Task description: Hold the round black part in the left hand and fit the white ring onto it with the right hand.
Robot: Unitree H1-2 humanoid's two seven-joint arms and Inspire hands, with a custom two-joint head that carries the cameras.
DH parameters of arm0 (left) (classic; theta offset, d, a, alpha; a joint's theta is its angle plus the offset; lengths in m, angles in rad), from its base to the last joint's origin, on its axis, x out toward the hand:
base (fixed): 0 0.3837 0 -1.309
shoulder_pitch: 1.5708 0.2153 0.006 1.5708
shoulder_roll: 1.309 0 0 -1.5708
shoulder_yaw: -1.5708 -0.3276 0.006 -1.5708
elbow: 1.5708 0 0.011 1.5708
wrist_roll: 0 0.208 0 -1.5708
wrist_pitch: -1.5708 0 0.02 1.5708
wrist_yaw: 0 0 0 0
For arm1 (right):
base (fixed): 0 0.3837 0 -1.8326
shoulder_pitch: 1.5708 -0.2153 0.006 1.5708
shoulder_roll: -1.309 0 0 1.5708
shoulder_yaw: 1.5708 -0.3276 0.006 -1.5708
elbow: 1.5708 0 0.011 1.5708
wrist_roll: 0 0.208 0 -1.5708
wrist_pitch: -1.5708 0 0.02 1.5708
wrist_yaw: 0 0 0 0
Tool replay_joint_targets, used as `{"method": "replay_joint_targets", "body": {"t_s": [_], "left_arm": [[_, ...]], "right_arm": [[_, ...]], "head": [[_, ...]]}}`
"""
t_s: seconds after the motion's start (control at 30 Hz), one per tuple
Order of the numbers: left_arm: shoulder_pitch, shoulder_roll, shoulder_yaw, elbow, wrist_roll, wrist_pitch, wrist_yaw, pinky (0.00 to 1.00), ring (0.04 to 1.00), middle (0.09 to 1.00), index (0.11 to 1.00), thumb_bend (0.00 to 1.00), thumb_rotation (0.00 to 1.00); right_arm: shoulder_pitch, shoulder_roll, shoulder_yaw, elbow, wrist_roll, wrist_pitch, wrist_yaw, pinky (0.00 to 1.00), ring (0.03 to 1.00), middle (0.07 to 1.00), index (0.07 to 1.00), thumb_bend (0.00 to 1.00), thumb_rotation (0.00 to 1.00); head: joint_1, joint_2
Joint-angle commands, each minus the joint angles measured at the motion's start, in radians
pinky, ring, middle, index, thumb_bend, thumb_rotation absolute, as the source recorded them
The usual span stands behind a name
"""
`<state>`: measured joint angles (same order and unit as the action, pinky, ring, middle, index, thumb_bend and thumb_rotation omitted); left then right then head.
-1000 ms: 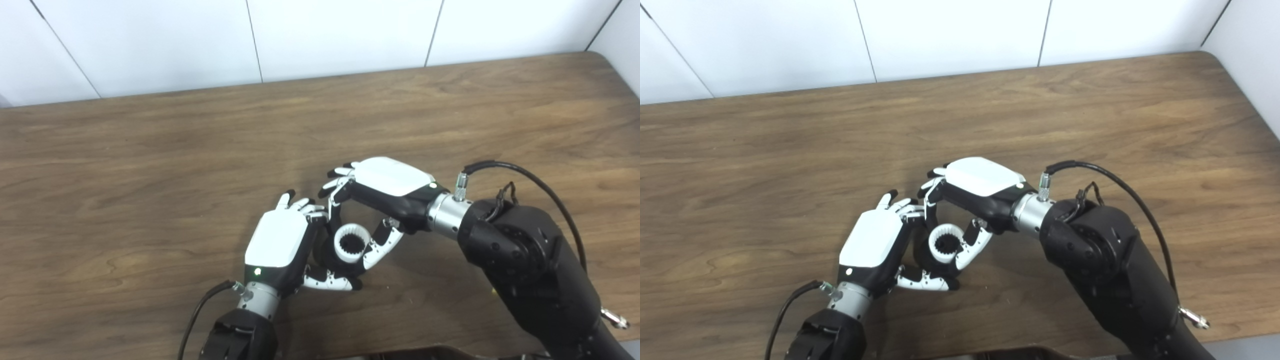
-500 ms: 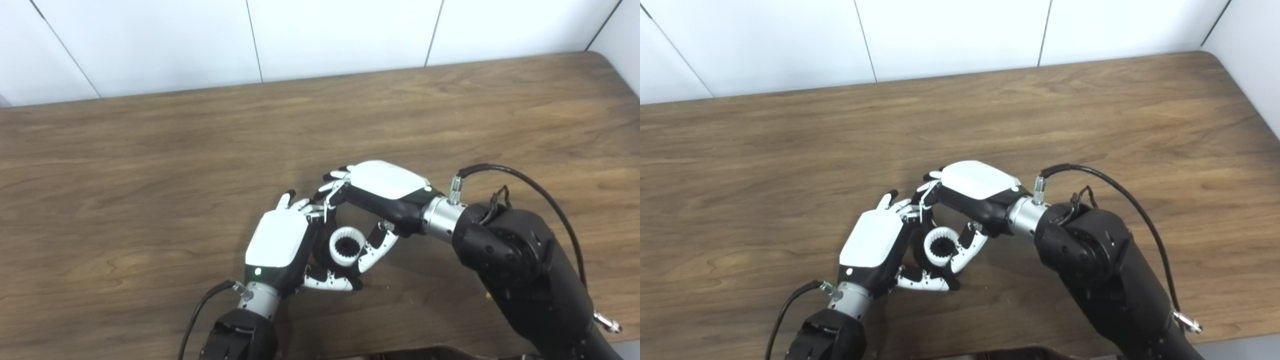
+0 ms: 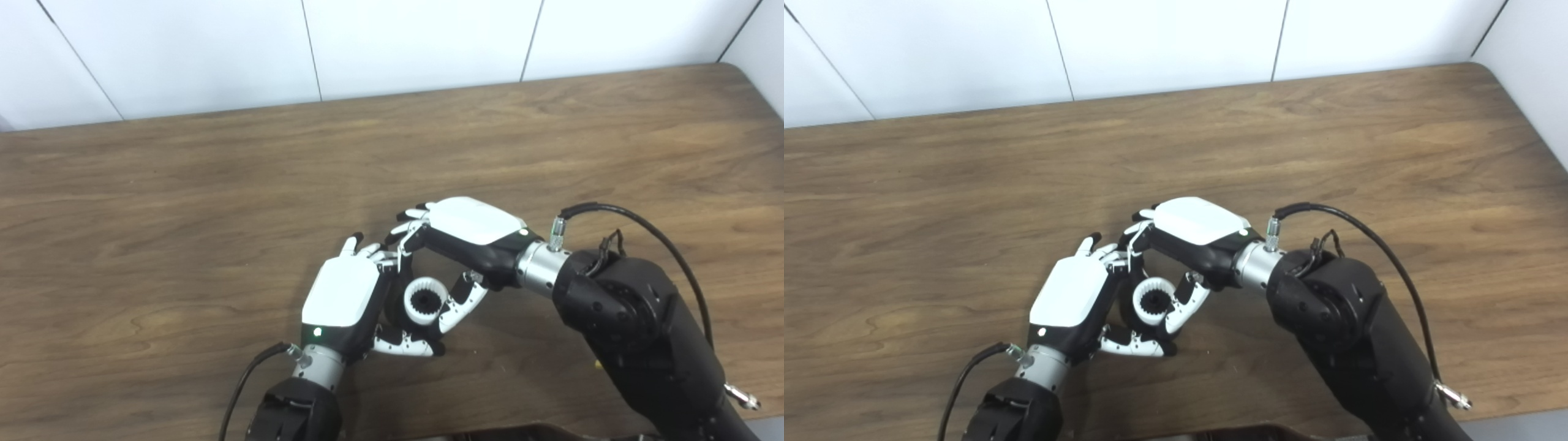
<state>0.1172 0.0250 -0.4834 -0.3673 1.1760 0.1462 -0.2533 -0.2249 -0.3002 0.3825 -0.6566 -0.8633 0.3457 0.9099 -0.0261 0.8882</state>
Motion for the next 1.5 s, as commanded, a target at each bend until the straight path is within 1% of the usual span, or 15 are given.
{"method": "replay_joint_targets", "body": {"t_s": [0.0,0.17,0.27,0.57,0.67,1.1,1.27,1.47], "left_arm": [[-0.01,-0.004,-0.002,-0.03,0.015,-0.003,0.003,1.0,0.874,0.775,0.484,0.52,0.06],[-0.01,-0.003,-0.001,-0.029,0.01,-0.005,0.005,1.0,0.874,0.775,0.484,0.52,0.06],[-0.01,-0.004,-0.002,-0.032,0.009,-0.003,-0.005,1.0,0.878,0.778,0.484,0.52,0.06],[-0.009,-0.006,-0.001,-0.03,0.008,-0.003,0.003,1.0,0.876,0.775,0.483,0.52,0.06],[-0.01,-0.006,-0.001,-0.033,0.009,-0.003,0.0,1.0,0.875,0.776,0.484,0.52,0.06],[-0.017,-0.01,-0.002,-0.034,0.02,0.003,-0.015,1.0,0.878,0.78,0.484,0.52,0.06],[-0.02,-0.013,-0.001,-0.034,0.021,0.009,-0.025,1.0,0.881,0.781,0.485,0.52,0.05],[-0.019,-0.012,-0.001,-0.03,0.024,0.003,-0.008,1.0,0.873,0.776,0.485,0.52,0.06]], "right_arm": [[-0.019,0.001,-0.007,-0.014,-0.006,-0.019,-0.02,1.0,0.958,0.854,0.486,0.52,0.13],[-0.023,0.003,-0.005,-0.005,-0.015,-0.017,-0.018,1.0,0.958,0.857,0.486,0.52,0.13],[-0.023,0.005,-0.004,0.003,-0.015,-0.021,-0.025,1.0,0.958,0.857,0.486,0.52,0.13],[-0.014,0.012,0.002,0.022,-0.008,-0.039,-0.048,1.0,0.953,0.857,0.486,0.52,0.13],[-0.015,0.015,0.002,0.022,-0.01,-0.043,-0.047,1.0,0.953,0.855,0.486,0.52,0.13],[-0.003,0.034,0.011,0.028,-0.026,-0.06,-0.055,1.0,0.949,0.852,0.485,0.52,0.13],[-0.005,0.032,0.005,0.028,-0.023,-0.054,-0.052,1.0,0.946,0.851,0.486,0.52,0.14],[-0.008,0.025,-0.004,0.026,-0.017,-0.051,-0.048,1.0,0.948,0.859,0.49,0.52,0.15]], "head": [[-0.002,0.002],[-0.004,0.003],[-0.004,0.003],[-0.004,0.003],[-0.008,0.008],[-0.007,0.008],[-0.007,0.008],[-0.007,0.008]]}}
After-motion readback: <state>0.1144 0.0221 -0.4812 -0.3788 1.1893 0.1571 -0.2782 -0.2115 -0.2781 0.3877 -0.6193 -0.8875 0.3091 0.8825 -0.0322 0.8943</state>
